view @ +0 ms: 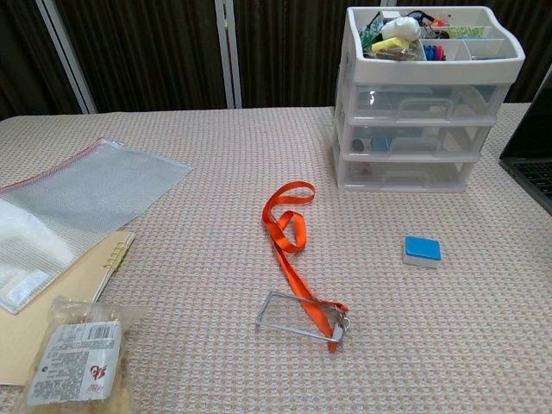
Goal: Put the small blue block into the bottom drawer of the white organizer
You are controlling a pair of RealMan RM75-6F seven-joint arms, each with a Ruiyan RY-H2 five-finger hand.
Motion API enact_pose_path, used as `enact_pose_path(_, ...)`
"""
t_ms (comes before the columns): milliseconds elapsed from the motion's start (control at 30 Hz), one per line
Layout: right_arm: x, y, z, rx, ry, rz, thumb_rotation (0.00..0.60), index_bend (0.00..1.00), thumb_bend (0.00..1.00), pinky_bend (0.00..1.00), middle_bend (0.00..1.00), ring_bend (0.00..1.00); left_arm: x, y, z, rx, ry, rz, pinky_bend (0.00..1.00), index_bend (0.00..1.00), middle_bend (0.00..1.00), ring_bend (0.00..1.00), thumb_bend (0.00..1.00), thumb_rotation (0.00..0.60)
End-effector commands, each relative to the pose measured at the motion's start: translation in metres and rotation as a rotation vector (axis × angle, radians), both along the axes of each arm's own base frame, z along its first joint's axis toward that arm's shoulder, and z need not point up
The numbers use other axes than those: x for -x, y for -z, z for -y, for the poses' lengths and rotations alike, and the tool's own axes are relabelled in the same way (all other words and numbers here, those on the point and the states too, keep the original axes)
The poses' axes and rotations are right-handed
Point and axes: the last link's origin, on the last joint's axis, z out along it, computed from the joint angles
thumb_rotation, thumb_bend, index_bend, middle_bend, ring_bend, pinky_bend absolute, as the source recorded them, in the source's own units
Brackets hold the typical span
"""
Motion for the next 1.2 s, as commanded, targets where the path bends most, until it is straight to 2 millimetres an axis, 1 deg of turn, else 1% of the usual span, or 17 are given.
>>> enact_pose_path(33, 0.0, 0.0, 0.0, 0.0, 0.0, 0.0, 0.6, 0.09, 0.08, 0.06, 0.0, 0.0, 0.0, 0.0, 0.0, 0.0, 0.0, 0.0, 0.0, 0.06, 0.0, 0.0, 0.13, 0.6)
enact_pose_path(467, -0.001, 0.0, 0.0, -0.002, 0.0, 0.007, 0.6, 0.09, 0.08, 0.06, 0.0, 0.0, 0.0, 0.0, 0.0, -0.003, 0.005, 0.0, 0.0, 0.06, 0.0, 0.0, 0.13, 0.6)
enact_pose_path(667, -0.004, 0.001, 0.001, -0.003, -0.001, 0.033, 0.6, 0.09, 0.08, 0.06, 0.0, 0.0, 0.001, -0.001, -0.001, -0.004, 0.002, 0.006, 0.0, 0.06, 0.0, 0.0, 0.13, 0.6)
enact_pose_path(733, -0.008, 0.001, 0.002, 0.0, -0.006, 0.052, 0.6, 0.09, 0.08, 0.08, 0.03, 0.01, 0.001, -0.001, -0.001, -0.009, 0.002, 0.01, 0.0, 0.06, 0.0, 0.0, 0.13, 0.6)
enact_pose_path(767, -0.009, 0.0, 0.003, 0.002, -0.008, 0.062, 0.6, 0.09, 0.08, 0.11, 0.06, 0.03, 0.001, -0.002, -0.001, -0.011, 0.002, 0.011, 0.0, 0.07, 0.0, 0.0, 0.13, 0.6)
enact_pose_path(833, -0.015, 0.0, 0.007, 0.01, -0.008, 0.102, 0.6, 0.09, 0.09, 0.26, 0.2, 0.16, 0.0, -0.002, -0.001, -0.013, 0.003, 0.016, 0.0, 0.07, 0.0, 0.0, 0.13, 0.6)
enact_pose_path(867, -0.017, 0.0, 0.008, 0.009, -0.004, 0.124, 0.6, 0.09, 0.09, 0.38, 0.31, 0.3, 0.0, -0.002, -0.001, -0.013, 0.004, 0.017, 0.0, 0.07, 0.0, 0.0, 0.13, 0.6)
enact_pose_path(933, -0.026, 0.004, 0.014, -0.011, 0.032, 0.207, 0.6, 0.1, 0.1, 0.54, 0.52, 0.53, -0.001, -0.002, -0.002, -0.014, 0.013, 0.019, 0.0, 0.07, 0.0, 0.0, 0.14, 0.6)
enact_pose_path(1000, -0.033, 0.009, 0.02, -0.043, 0.071, 0.288, 0.6, 0.1, 0.11, 0.62, 0.64, 0.65, -0.002, -0.002, -0.002, -0.016, 0.017, 0.018, 0.0, 0.07, 0.0, 0.0, 0.14, 0.6)
enact_pose_path(1067, -0.041, 0.015, 0.03, -0.088, 0.125, 0.376, 0.6, 0.1, 0.15, 0.66, 0.71, 0.72, -0.001, -0.002, -0.002, -0.019, 0.015, 0.021, 0.0, 0.07, 0.0, 0.0, 0.14, 0.6)
enact_pose_path(1133, -0.048, 0.02, 0.038, -0.119, 0.159, 0.429, 0.6, 0.1, 0.21, 0.69, 0.75, 0.76, -0.001, -0.002, -0.002, -0.022, 0.016, 0.024, 0.0, 0.07, 0.0, 0.0, 0.14, 0.6)
enact_pose_path(1200, -0.056, 0.027, 0.047, -0.149, 0.188, 0.477, 0.6, 0.1, 0.32, 0.71, 0.79, 0.8, -0.001, -0.002, -0.002, -0.023, 0.017, 0.025, 0.0, 0.07, 0.0, 0.0, 0.14, 0.6)
